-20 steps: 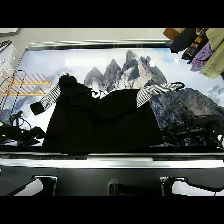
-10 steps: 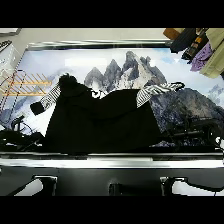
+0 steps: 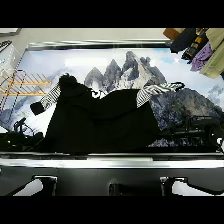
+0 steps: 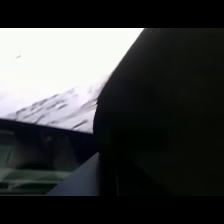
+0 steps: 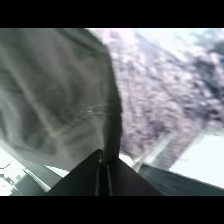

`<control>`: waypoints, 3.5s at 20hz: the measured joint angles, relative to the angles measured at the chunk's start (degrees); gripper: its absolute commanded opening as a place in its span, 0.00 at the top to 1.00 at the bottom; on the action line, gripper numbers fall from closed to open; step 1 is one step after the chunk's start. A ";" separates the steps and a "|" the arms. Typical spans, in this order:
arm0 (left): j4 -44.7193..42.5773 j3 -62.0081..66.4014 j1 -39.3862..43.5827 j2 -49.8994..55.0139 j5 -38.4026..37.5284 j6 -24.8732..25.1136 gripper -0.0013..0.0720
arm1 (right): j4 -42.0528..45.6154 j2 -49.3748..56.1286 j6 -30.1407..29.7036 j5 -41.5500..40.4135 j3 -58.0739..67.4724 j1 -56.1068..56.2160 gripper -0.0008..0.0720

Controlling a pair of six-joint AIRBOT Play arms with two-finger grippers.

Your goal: Fold the clothes and pants, and hang the long-sleeved shirts on hangers.

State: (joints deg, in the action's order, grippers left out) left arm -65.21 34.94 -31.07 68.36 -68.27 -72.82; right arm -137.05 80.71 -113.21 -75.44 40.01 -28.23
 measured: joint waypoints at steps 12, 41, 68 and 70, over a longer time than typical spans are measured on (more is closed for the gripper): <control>26.51 25.57 4.31 -7.87 3.10 4.66 0.96 | -14.64 -16.85 3.89 11.28 25.16 17.75 0.93; -3.37 69.40 26.60 26.67 20.26 -9.38 0.95 | 17.97 16.15 37.42 20.06 73.48 19.87 0.93; 1.64 40.83 14.01 12.59 -7.04 -13.11 0.13 | 12.15 4.00 17.94 -6.49 37.03 10.10 0.31; 3.54 27.69 14.29 3.34 -7.26 -12.85 0.13 | 9.35 -3.19 17.03 -4.85 22.23 11.47 0.20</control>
State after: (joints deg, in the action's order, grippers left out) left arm -61.67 62.63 -16.78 71.70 -75.53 -85.67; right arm -127.70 77.52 -96.18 -80.29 62.24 -16.75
